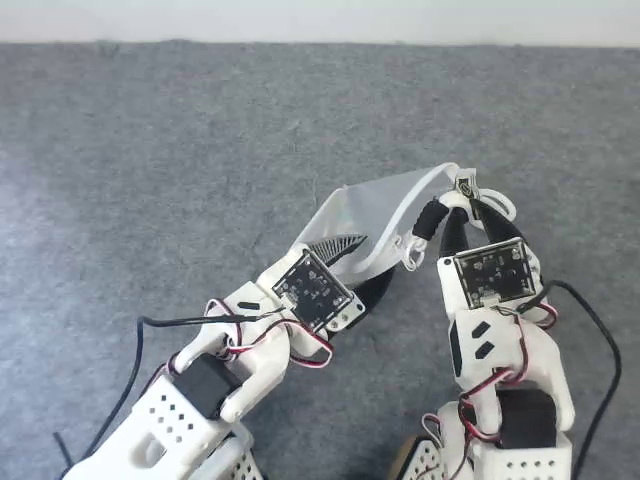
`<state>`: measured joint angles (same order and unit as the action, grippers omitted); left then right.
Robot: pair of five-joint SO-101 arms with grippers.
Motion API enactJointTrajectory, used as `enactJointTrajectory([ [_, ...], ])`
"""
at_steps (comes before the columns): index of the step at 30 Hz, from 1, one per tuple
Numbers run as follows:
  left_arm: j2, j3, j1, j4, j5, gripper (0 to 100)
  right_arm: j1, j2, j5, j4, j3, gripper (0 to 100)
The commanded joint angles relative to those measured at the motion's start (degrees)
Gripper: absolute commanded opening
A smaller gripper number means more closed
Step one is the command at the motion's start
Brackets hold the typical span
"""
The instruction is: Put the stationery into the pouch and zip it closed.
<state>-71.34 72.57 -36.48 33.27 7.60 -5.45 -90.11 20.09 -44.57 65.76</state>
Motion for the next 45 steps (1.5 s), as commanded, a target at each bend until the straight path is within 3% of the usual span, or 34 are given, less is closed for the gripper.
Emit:
enactJointTrajectory([
  [1, -0.7, -0.2, -0.1, -3.4, -0.7, 12, -0.7, -0.2, -0.1, -0.5, -2.7, 0.6],
  [4, -0.7, -0.2, -0.1, -3.5, -0.6, 2, -0.7, -0.2, -0.1, -1.7, -2.7, 0.6],
  [10, -0.8, -1.4, 1.9, 0.2, -0.5, 1, -1.0, -0.3, -0.1, -6.1, -3.9, 1.7],
  [17, -0.8, -4.3, 5.2, 4.7, -0.7, 1, -2.3, -0.3, -0.3, -19.6, -9.2, 29.3],
  [25, -0.8, -4.3, 5.1, 4.7, -0.6, 1, -14.5, -0.3, 3.3, -26.8, -10.4, 29.6],
  [35, -0.8, -4.3, 5.1, 4.7, -0.6, 1, -24.4, -0.3, 0.5, -27.1, -10.3, 29.6],
  [45, -0.8, -4.3, 4.9, 4.7, -0.6, 1, -25.5, -0.3, -5.2, -20.1, -9.8, 29.6],
])
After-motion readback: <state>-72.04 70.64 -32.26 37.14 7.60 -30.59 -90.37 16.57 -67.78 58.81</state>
